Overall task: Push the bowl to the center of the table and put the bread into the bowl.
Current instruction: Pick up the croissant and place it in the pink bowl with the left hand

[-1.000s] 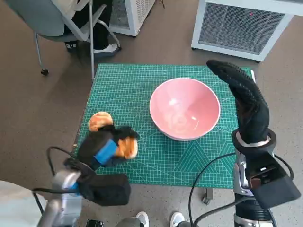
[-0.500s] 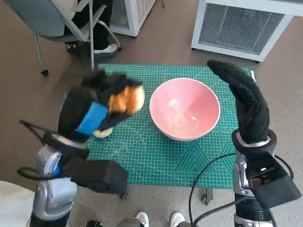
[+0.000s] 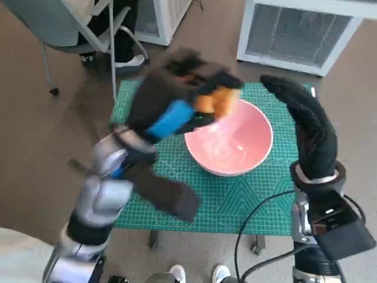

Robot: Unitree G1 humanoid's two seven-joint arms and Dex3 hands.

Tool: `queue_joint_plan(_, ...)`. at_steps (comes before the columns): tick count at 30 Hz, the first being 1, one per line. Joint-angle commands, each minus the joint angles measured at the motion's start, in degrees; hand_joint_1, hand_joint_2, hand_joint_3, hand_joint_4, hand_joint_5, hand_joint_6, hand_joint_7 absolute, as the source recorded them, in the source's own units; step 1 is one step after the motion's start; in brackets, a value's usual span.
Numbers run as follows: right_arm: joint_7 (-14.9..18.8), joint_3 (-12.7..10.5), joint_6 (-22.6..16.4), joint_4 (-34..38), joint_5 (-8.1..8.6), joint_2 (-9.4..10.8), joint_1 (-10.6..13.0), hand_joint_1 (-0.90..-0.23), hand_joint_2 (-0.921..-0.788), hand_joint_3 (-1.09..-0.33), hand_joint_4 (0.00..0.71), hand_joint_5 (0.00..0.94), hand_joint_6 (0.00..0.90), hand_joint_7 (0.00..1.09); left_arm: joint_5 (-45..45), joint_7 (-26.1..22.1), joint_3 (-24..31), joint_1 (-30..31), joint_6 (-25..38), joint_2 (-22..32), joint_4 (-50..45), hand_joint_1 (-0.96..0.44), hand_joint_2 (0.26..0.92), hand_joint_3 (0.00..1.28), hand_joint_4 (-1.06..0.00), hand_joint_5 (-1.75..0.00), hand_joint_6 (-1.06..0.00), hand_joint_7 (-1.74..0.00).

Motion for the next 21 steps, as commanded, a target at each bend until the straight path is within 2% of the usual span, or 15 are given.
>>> queue_joint_plan(1,-0.3,-0.4,0.2,-0.3,0.02,-0.5,1.3,-0.53,-0.921,-0.734,0.369,0.011,-0.001,0.74,1.2,0.2,-3.6,-4.3,-2.2,-1.5,9.8,0.0,0.92,0.11,-0.68,-1.17,-0.54,-1.25)
queue_joint_plan(10,-0.6,-0.9,0.0,-1.3,-0.23,-0.5,2.0,-0.515,-0.921,-0.731,0.371,0.011,-0.001,0.74,1.2,-0.6,-7.4,-8.3,-4.1,-4.0,22.6,0.0,0.921,0.14,-0.62,-1.31,-0.54,-1.19)
queue_joint_plan(13,-0.9,-1.1,0.1,-1.7,-0.55,-0.5,2.3,-0.508,-0.921,-0.73,0.371,0.012,-0.001,0.74,-0.5,-4.2,-8.3,-9.4,-4.5,-4.6,26.4,0.0,0.921,0.17,-0.58,-1.36,-0.51,-1.2)
queue_joint_plan(15,-1.1,-1.2,0.1,-1.8,-0.68,-0.5,2.4,-0.508,-0.921,-0.73,0.372,0.012,-0.001,0.74,-1.9,-7.9,-8.7,-10.0,-4.6,-4.6,28.2,0.0,0.921,0.24,-0.51,-1.4,-0.43,-1.32)
queue_joint_plan(16,-1.1,-1.3,0.1,-1.9,-0.72,-0.5,2.5,-0.51,-0.921,-0.729,0.372,0.012,-0.001,0.74,-2.6,-9.6,-8.9,-10.3,-4.5,-4.5,28.8,0.0,0.906,0.23,-0.42,-1.05,-0.36,-1.06)
queue_joint_plan(17,-1.3,-1.3,0.2,-1.9,-0.85,-0.5,2.5,-0.511,-0.921,-0.728,0.372,0.012,-0.001,0.74,-3.4,-12.9,-9.3,-10.8,-4.1,-4.2,29.6,0.0,0.911,0.19,-0.42,-0.73,-0.38,-0.79)
queue_joint_plan(18,-1.4,-1.4,0.3,-2.0,-0.97,-0.5,2.6,-0.512,-0.921,-0.727,0.373,0.012,-0.001,0.74,-4.0,-15.1,-9.5,-11.2,-3.9,-4.0,30.1,-0.02,0.905,0.14,-0.34,-0.46,-0.35,-0.55)
queue_joint_plan(20,-1.8,-1.4,0.5,-2.3,-1.28,-0.4,2.7,-0.513,-0.921,-0.727,0.373,0.012,-0.001,0.74,-5.3,-19.5,-9.6,-11.8,-3.0,-3.6,30.7,-0.07,0.9,0.09,-0.24,-0.24,-0.32,-0.31)
queue_joint_plan(21,-1.9,-1.4,0.6,-2.5,-1.41,-0.4,2.8,-0.514,-0.921,-0.727,0.373,0.012,-0.001,0.74,-6.0,-21.3,-9.4,-12.0,-2.7,-3.4,30.7,-0.08,0.899,0.07,-0.22,-0.19,-0.31,-0.26)
